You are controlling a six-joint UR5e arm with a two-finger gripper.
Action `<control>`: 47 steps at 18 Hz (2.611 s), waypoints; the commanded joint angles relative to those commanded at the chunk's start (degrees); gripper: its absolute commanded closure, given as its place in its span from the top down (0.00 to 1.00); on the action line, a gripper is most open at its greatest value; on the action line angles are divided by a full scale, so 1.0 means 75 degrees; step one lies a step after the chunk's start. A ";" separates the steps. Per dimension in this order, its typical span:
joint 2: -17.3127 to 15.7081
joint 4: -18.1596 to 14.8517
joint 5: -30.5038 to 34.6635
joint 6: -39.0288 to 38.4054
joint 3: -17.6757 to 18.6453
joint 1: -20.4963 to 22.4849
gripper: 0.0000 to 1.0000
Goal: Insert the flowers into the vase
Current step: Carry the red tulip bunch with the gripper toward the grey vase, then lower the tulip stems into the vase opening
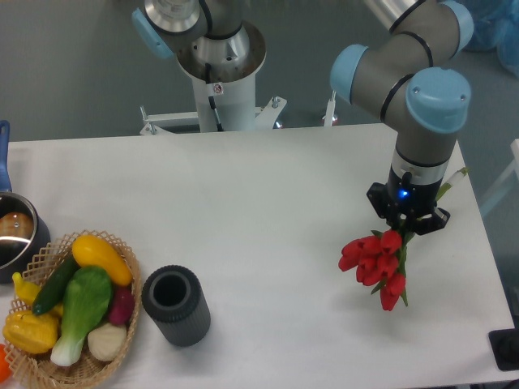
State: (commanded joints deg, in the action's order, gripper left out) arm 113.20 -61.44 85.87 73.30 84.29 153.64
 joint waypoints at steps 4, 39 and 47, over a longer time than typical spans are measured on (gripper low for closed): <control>-0.0058 -0.0012 -0.0105 -0.0246 0.0000 -0.0164 0.00; -0.1277 0.1594 -0.9269 -0.3633 0.0668 -0.0399 0.00; -0.0973 0.1559 -1.1180 -0.3645 0.0773 -0.0340 0.00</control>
State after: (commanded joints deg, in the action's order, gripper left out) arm 105.91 -49.75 2.02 45.96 90.09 151.09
